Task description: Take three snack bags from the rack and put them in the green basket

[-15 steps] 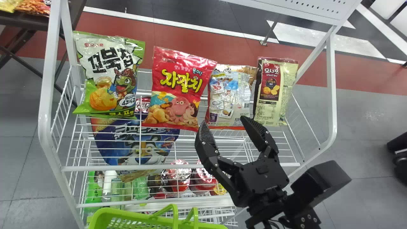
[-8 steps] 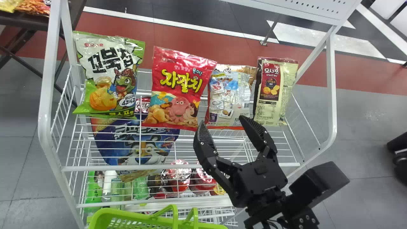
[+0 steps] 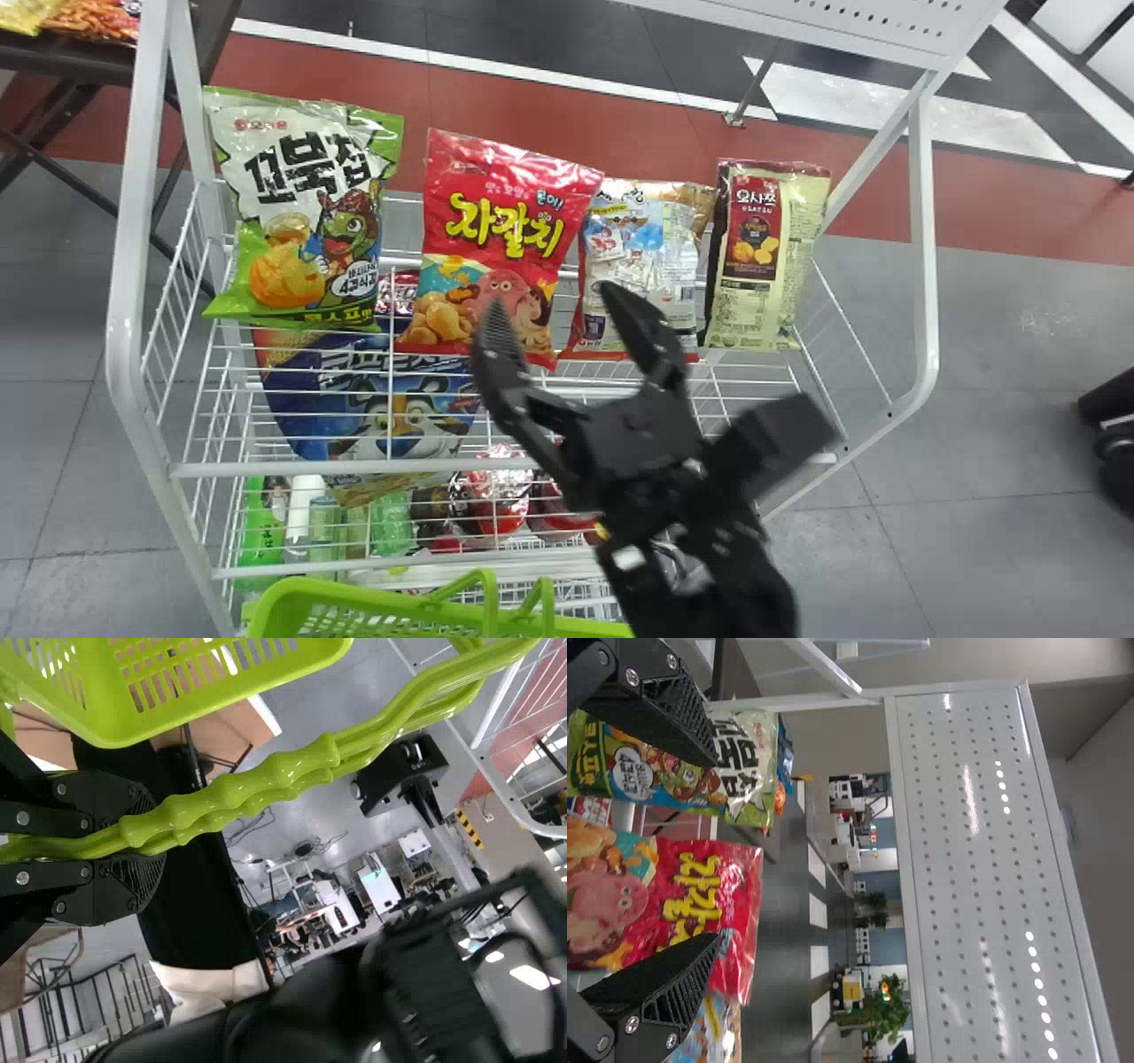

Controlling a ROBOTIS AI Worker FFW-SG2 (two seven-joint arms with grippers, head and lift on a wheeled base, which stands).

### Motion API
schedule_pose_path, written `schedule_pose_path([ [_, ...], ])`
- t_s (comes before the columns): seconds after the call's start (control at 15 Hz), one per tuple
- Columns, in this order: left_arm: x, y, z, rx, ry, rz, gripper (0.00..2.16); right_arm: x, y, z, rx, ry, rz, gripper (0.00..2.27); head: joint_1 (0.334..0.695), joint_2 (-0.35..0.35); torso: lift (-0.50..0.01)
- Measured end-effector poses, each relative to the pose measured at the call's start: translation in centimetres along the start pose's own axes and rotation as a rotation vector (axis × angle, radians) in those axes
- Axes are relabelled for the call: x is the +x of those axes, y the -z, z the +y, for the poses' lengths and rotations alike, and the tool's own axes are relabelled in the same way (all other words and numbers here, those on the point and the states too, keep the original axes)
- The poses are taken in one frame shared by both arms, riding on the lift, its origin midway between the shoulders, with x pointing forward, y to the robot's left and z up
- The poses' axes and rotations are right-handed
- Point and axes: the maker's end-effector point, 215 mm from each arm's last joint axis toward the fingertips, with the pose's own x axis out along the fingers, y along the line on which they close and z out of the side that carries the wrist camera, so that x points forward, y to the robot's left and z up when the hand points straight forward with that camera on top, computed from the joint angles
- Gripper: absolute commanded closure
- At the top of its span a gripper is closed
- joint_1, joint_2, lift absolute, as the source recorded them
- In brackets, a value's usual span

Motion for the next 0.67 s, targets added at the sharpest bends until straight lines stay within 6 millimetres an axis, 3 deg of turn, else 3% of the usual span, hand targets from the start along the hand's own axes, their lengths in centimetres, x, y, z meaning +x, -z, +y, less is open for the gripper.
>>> schedule_pose_path([
  [0.2,0.0,-0.1,0.1,0.009,-0.001,0.007,2.11,5.6,3.2,3.7,0.015,-0.078,0.037,0.13,0.695,-0.350,-0.006],
  [0.4,0.0,0.1,0.1,0.018,0.000,0.018,2.11,10.6,5.4,6.4,-0.014,-0.114,0.085,0.13,0.695,-0.227,-0.006],
  [0.67,-0.1,0.2,0.1,0.020,-0.001,0.024,2.11,15.6,7.6,7.5,-0.070,-0.133,0.188,0.13,0.695,-0.156,-0.006],
])
